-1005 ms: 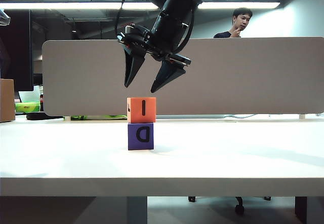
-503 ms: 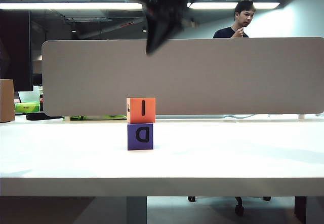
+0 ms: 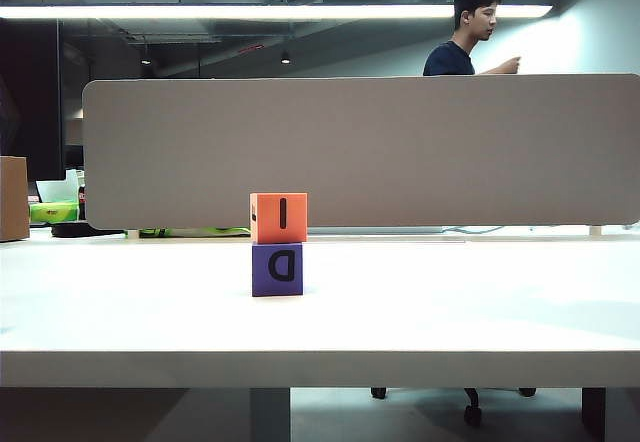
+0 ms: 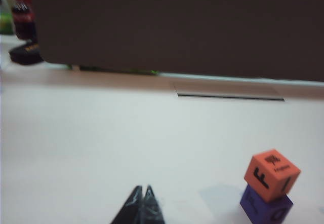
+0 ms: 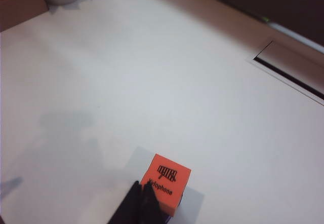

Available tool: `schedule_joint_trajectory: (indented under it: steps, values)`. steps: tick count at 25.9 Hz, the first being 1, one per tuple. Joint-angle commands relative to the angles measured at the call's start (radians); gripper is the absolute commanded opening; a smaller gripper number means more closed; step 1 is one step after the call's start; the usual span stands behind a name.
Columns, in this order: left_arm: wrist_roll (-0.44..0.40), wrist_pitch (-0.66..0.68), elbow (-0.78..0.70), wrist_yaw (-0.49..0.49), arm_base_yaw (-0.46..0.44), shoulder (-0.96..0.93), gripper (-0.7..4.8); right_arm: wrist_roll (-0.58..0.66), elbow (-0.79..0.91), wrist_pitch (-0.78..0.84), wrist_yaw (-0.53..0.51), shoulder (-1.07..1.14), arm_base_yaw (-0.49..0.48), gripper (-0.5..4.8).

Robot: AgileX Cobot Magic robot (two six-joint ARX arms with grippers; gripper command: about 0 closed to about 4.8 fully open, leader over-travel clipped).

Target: Stack the letter block on the right onto the letter block on the left.

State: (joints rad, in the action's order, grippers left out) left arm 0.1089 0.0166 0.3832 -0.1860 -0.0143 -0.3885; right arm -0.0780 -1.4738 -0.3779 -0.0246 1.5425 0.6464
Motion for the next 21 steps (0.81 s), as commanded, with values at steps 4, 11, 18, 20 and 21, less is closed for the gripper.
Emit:
schedule_joint_trajectory:
  steps: [4, 11, 18, 20, 21]
  values:
    - [0.003, -0.085, -0.105, 0.075, 0.001, 0.119, -0.04, 0.024, 0.270, 0.333, 0.072, -0.202, 0.003, -0.05]
    - [-0.003, -0.108, -0.241, 0.078, 0.001, 0.332, -0.04, 0.040, 0.438, 0.381, 0.166, -0.453, 0.003, -0.05]
    - [0.015, -0.055, -0.304, 0.077, 0.001, 0.381, -0.04, 0.022, 0.467, 0.241, 0.245, -0.664, 0.004, -0.05]
    - [0.015, -0.055, -0.319, 0.077, 0.001, 0.381, -0.04, 0.017, 0.468, 0.188, 0.262, -0.711, 0.003, -0.05]
    - [0.016, -0.055, -0.336, 0.076, 0.002, 0.381, -0.04, 0.016, 0.472, 0.148, 0.284, -0.748, 0.003, -0.05]
